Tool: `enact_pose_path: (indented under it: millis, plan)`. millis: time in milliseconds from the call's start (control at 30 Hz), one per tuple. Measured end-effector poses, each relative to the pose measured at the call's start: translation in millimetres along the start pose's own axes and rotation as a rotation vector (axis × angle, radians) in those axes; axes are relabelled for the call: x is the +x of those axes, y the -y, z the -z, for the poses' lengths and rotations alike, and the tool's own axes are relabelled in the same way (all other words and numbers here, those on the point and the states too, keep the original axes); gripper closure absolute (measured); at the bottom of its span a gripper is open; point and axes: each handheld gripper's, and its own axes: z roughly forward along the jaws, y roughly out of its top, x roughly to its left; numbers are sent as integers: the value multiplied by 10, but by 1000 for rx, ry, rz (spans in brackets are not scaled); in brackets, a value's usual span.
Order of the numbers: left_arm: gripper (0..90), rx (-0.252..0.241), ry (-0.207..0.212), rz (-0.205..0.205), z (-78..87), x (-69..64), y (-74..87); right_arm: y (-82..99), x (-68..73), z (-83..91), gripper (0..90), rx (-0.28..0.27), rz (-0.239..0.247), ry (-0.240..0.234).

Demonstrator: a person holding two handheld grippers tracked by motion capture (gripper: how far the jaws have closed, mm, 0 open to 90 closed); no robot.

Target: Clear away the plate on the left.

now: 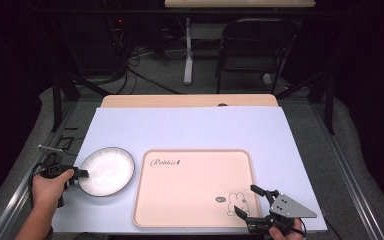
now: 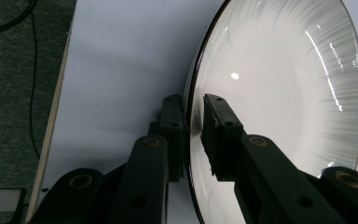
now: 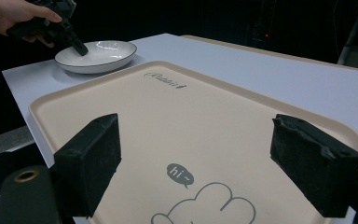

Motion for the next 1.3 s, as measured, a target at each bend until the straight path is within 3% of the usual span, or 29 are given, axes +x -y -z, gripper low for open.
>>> enact_pose_path:
  millis: [333,700,967,1200,1300]
  plan:
    - [837,-28,19,-44,179,-137,-20,-1,3,-2,154,2,2,-1]
    - [843,-19,-20,-82,219,-246,-57,0,1,-2,154,1,0,0]
    - [839,-40,-42,-117,261,-385,-83,0,-2,-1,154,3,-2,1]
    - [833,-57,-118,-220,352,-633,-115,0,-2,-1,154,4,-3,1]
    - [831,-60,-142,-243,381,-708,-126,0,-3,-1,154,5,-4,1]
